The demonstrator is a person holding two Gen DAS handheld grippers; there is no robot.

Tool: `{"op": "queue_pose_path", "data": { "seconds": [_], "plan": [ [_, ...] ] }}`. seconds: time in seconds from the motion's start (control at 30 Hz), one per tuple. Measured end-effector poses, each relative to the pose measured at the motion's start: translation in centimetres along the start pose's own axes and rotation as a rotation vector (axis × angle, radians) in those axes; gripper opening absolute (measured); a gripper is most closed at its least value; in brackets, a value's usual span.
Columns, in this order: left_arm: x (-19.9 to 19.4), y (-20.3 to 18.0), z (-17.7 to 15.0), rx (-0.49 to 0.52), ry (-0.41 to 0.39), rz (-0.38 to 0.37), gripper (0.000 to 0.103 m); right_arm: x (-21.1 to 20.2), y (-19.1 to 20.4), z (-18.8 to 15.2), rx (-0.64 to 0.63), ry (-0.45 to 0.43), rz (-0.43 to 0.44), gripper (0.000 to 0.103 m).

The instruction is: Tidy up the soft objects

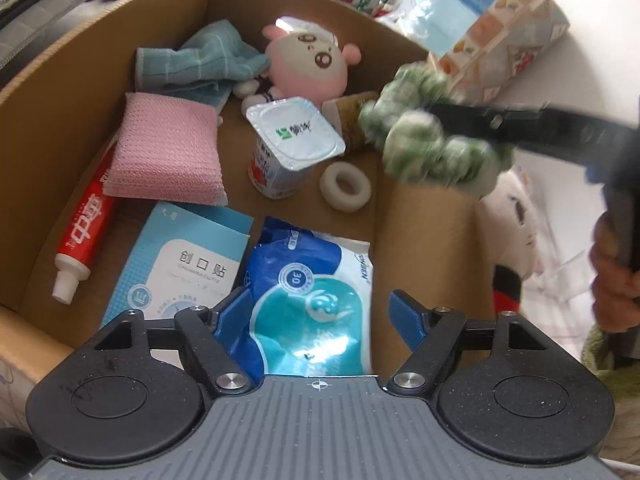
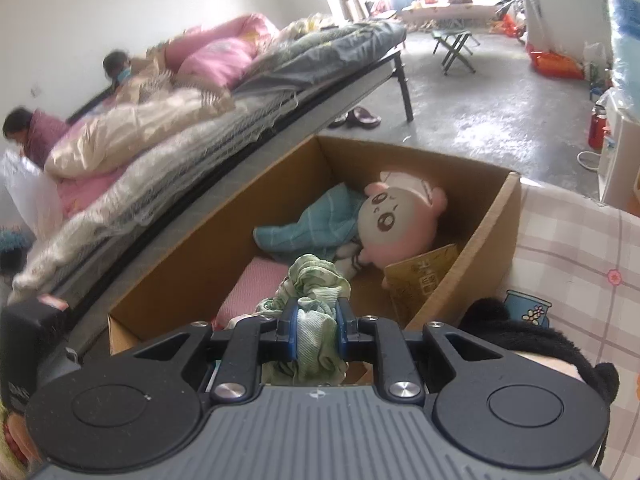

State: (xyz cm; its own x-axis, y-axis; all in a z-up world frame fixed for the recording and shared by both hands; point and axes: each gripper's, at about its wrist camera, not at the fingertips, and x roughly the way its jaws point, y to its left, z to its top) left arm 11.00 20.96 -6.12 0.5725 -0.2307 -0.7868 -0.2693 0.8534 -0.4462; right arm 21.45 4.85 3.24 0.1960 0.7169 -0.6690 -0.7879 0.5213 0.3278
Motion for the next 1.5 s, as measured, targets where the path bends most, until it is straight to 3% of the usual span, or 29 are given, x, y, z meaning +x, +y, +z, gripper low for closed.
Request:
{"op": "queue_pose_path", "data": {
  "seconds": [0.23, 0.53, 0.63, 0.7, 0.73, 0.87, 1.07, 1.23, 1.3, 1.4, 1.5],
  "plan": [
    [-3.4, 0.3, -0.8, 0.021, -0.082, -0.047, 0.082, 2.6, 1.6, 0.8, -0.097, 0.133, -0.065, 0.019],
    [-4.6, 0.6, -0.8, 0.045, -0.148, -0.055, 0.083, 7.3, 3.8, 0.7, -0.302, 0.312, -0.253, 0.023],
    [-4.7, 0.6, -0.8, 0.043, -0.162, -0.048, 0.083, 7.9, 4.4, 0.6, -0.338, 0.338, -0.276, 0.035],
    [-4.8, 0.8, -0.8, 0.037, -0.173, -0.045, 0.083, 8.0, 4.6, 0.5, -0.333, 0.345, -0.263, 0.054],
    [-4.9, 0.8, -0.7, 0.035, -0.179, -0.043, 0.084, 8.1, 4.6, 0.5, -0.333, 0.343, -0.26, 0.058],
    [-5.3, 1.0, -0.8, 0.034, -0.204, -0.031, 0.084, 7.4, 5.1, 0.5, -0.327, 0.324, -0.25, 0.061],
    [-6.1, 0.8, -1.0, 0.041, -0.25, -0.006, 0.089, 4.6, 5.3, 0.8, -0.259, 0.247, -0.197, 0.061],
    [-7.4, 0.1, -1.6, 0.073, -0.321, 0.037, 0.096, -0.8, 5.6, -0.1, -0.182, 0.074, -0.135, 0.062],
    [-8.1, -0.3, -2.0, 0.092, -0.355, 0.055, 0.098, -3.7, 5.9, -1.1, -0.146, -0.022, -0.113, 0.071],
    [-9.1, -1.3, -2.7, 0.134, -0.392, 0.076, 0.101, -8.0, 6.2, -3.7, -0.088, -0.178, -0.094, 0.102],
    [-10.2, -2.6, -3.5, 0.188, -0.422, 0.089, 0.103, -11.3, 6.5, -6.8, -0.027, -0.281, -0.118, 0.103]
  ]
}}
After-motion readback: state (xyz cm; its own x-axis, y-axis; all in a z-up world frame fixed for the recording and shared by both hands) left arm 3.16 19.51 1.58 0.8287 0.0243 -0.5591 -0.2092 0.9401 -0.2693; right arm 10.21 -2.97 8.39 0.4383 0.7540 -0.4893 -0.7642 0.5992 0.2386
